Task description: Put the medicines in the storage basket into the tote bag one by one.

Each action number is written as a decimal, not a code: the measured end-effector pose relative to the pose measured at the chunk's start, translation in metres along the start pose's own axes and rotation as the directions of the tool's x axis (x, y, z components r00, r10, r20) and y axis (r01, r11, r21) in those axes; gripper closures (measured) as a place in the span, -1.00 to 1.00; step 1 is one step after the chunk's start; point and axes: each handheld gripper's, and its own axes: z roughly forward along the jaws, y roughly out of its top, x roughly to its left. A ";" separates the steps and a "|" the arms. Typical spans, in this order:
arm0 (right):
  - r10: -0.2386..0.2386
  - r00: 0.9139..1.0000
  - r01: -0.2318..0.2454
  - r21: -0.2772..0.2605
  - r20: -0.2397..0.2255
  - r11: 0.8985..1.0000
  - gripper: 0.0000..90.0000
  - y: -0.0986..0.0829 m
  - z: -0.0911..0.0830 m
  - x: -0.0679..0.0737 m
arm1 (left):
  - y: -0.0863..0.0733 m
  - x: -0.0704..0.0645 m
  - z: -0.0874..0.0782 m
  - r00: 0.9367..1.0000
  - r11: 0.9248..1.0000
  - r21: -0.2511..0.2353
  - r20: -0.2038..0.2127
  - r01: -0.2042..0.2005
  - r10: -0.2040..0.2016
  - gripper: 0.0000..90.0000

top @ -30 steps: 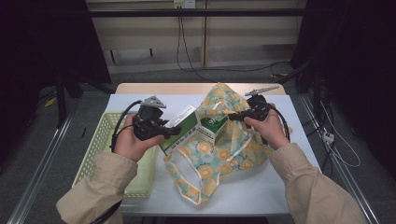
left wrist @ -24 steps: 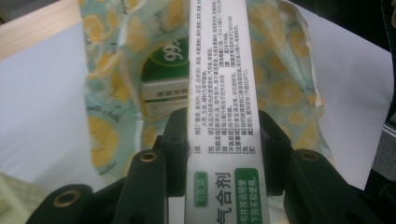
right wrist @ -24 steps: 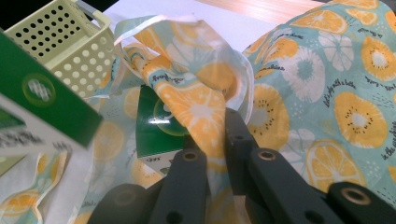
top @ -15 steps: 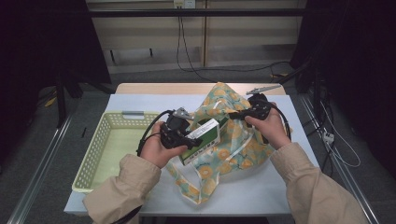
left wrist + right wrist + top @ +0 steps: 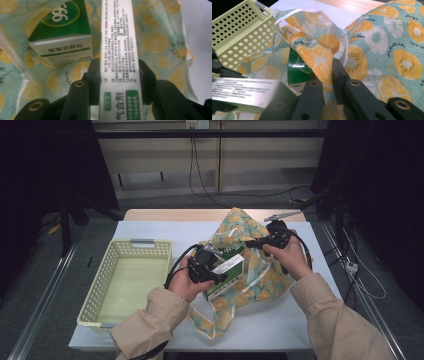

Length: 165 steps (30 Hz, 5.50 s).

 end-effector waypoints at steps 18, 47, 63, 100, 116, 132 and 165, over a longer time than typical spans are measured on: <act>-0.013 1.000 0.013 -0.014 0.016 1.000 0.95 0.005 -0.006 0.002 | 0.007 -0.001 0.037 0.999 0.999 -0.020 -0.026 0.035 -0.036 0.40; -0.011 1.000 0.011 -0.023 0.017 1.000 0.95 0.004 -0.008 -0.001 | 0.023 0.001 0.057 0.998 0.998 -0.049 -0.050 0.048 -0.050 0.39; -0.002 1.000 0.002 -0.032 0.009 0.999 0.95 0.004 -0.008 -0.003 | 0.033 0.003 0.067 0.997 0.996 -0.070 -0.051 0.047 -0.050 0.39; 0.011 1.000 -0.011 -0.035 0.004 0.999 0.95 -0.003 -0.010 -0.010 | 0.040 -0.004 0.065 0.998 0.994 -0.099 -0.044 0.038 -0.042 -0.54; 0.023 0.999 -0.023 -0.028 0.031 0.999 0.95 -0.008 -0.009 -0.016 | -0.018 0.000 0.010 0.991 0.996 -0.075 -0.121 0.053 -0.061 -0.69; 0.031 0.998 -0.030 -0.023 0.048 0.999 0.95 -0.010 -0.014 -0.025 | -0.039 0.046 -0.017 0.960 0.983 -0.094 -0.222 0.155 -0.172 -0.70; 0.032 0.998 -0.029 -0.046 0.050 0.999 0.95 -0.012 -0.028 -0.025 | -0.011 0.053 -0.020 0.936 0.943 -0.015 -0.113 0.333 -0.333 1.00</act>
